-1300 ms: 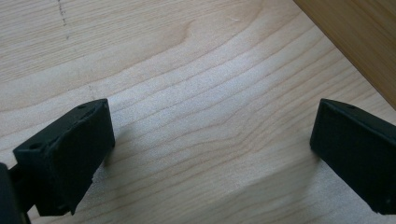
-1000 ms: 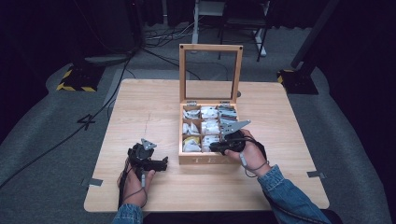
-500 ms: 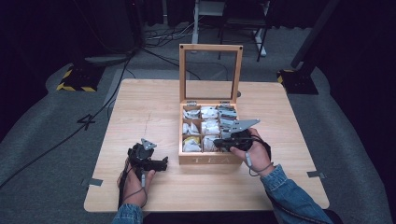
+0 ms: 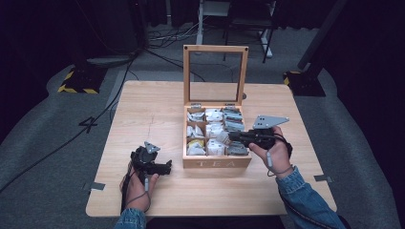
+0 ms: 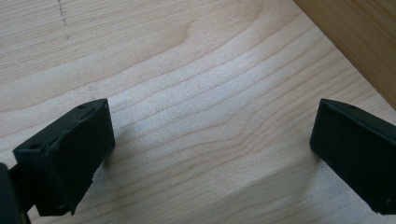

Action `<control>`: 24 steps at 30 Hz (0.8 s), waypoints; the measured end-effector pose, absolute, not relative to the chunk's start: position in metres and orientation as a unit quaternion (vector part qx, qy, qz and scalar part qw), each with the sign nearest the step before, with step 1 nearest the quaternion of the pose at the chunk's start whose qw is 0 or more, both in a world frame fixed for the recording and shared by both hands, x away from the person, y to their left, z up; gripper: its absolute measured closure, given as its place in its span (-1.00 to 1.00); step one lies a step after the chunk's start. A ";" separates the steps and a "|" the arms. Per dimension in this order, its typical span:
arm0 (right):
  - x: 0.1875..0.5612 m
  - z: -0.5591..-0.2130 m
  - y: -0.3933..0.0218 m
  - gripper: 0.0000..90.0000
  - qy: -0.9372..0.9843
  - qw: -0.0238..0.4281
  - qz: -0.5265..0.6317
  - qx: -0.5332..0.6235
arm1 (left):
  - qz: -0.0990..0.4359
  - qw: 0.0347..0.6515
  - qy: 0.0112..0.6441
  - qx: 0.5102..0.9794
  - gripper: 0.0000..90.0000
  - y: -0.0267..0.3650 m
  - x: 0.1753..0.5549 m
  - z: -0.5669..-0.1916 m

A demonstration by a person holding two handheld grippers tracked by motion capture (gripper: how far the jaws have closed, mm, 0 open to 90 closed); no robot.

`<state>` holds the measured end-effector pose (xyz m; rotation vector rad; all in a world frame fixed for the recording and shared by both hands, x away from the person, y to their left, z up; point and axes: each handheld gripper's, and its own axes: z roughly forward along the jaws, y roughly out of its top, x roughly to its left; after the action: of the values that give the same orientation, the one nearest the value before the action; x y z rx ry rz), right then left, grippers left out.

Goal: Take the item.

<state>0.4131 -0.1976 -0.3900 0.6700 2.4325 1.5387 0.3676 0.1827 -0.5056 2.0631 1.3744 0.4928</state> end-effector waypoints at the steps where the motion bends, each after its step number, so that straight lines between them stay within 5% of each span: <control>1: 0.412 -0.387 -0.200 1.00 0.817 0.096 0.521 0.227 | 0.186 0.302 0.518 0.778 -1.00 0.183 0.368 -0.506; 24: 0.417 -0.360 -0.267 1.00 0.781 0.144 0.532 0.294 | 0.187 0.302 0.522 0.775 -1.00 0.182 0.367 -0.506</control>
<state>0.4166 -0.2666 -0.3600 0.8474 2.2518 1.5332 0.3674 0.1819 -0.5057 2.0553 1.3846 0.4966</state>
